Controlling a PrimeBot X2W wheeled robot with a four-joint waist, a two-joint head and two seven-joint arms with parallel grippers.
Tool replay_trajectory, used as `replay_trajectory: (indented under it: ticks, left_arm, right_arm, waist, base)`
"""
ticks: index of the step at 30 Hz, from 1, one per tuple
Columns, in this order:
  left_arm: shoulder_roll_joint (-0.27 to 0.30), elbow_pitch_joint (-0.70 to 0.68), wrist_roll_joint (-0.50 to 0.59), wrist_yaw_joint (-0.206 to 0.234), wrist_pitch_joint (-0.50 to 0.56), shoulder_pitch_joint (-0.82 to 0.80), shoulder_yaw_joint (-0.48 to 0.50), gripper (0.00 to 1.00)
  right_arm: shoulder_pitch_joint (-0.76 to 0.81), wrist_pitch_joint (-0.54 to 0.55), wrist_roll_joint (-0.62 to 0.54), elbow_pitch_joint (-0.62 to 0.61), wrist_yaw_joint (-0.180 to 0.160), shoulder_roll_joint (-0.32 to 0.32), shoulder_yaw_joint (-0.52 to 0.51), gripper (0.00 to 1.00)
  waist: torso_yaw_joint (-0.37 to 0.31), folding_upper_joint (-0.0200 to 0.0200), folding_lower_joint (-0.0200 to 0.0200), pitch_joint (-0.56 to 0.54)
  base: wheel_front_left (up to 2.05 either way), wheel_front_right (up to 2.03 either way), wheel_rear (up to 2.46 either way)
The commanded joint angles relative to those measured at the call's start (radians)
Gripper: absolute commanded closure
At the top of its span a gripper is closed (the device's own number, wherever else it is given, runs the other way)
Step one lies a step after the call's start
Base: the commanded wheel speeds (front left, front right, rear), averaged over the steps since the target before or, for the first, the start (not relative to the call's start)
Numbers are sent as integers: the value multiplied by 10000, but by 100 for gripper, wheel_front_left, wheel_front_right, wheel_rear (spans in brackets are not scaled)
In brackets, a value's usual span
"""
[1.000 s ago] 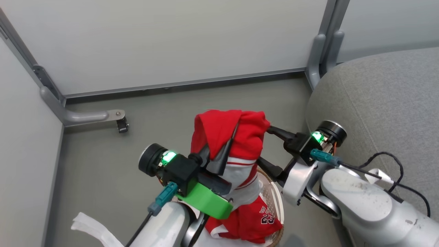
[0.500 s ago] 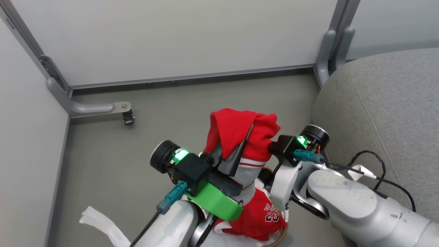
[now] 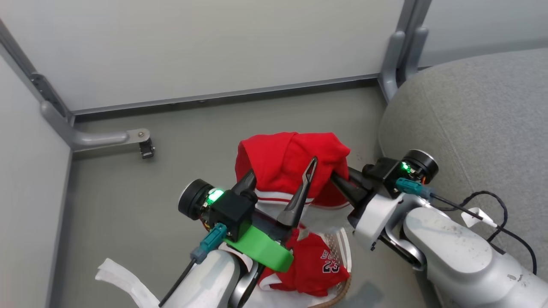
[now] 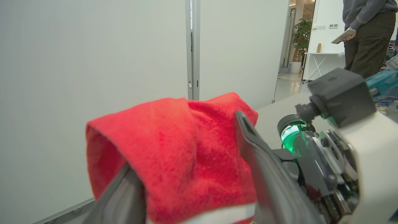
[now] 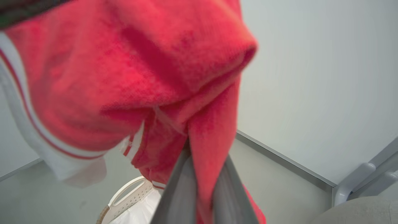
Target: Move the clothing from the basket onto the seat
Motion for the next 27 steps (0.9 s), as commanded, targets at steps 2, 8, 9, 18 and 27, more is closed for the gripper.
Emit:
replay_trajectory:
  ticks: [2,8,9,18,27]
  left_arm:
    - [27,81,139,18,-1,52,81,0]
    - [27,249,234,-38,-1,96,205,0]
    - [27,287,265,-47,-1,103,200,0]
    - [29,463,298,-84,1,215,464,0]
    - [35,725,138,-188,1,119,273,0]
  right_arm:
    - [265,-23,-159,-136,-12,-111,-385,100]
    - [678,-23,-510,-511,-10,-80,-1524,100]
    - [791,-21,-580,-578,-10,-80,-1735,100]
    - [1389,-22,-737,-940,-12,101,-2601,100]
    - [1991,-22,-863,-1271,-12,141,-3357,100]
  waist:
    - [-434,-1,0,183]
    - [-1527,-1,0,329]
    - [-1753,-1,0,346]
    - [-3829,-1,0,438]
    - [-5110,-1,0,561]
  base:
    - [0,0,0]
    - [0,0,0]
    - [0,0,0]
    - [0,0,0]
    - [0,0,0]
